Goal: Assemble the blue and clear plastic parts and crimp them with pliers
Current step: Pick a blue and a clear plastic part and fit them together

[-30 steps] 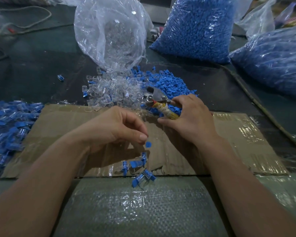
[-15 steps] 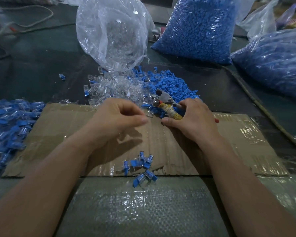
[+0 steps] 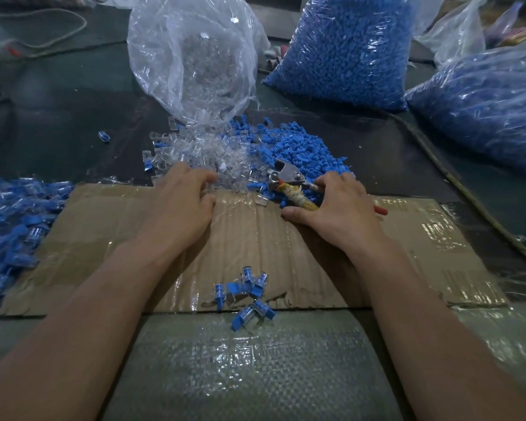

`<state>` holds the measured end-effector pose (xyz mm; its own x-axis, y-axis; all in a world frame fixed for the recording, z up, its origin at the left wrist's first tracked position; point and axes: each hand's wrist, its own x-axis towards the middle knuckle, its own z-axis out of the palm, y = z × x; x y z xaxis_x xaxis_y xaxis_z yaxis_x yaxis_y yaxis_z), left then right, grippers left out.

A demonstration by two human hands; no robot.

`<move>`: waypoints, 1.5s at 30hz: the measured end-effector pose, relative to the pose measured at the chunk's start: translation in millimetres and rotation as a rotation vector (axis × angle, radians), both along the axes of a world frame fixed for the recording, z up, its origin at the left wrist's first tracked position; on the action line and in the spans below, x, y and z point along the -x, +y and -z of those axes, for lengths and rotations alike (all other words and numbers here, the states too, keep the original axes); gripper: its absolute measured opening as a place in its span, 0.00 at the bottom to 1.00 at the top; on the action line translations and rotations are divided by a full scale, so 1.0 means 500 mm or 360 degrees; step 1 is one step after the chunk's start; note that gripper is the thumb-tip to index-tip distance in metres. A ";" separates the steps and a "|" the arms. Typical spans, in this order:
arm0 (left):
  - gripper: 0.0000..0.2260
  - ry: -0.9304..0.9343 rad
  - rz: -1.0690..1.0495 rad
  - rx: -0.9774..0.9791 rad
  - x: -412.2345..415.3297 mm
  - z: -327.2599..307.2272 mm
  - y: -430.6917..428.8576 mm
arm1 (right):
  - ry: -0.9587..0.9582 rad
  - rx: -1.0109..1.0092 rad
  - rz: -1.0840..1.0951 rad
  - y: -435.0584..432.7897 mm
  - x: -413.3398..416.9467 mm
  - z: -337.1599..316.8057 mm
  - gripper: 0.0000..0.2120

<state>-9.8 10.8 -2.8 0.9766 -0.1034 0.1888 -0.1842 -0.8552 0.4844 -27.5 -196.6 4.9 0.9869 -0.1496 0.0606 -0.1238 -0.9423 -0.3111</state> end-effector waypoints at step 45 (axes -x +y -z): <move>0.11 0.0901 0.0116 0.1907 0.021 -0.021 -0.009 | -0.0394 -0.0053 -0.0559 0.045 0.011 -0.006 0.08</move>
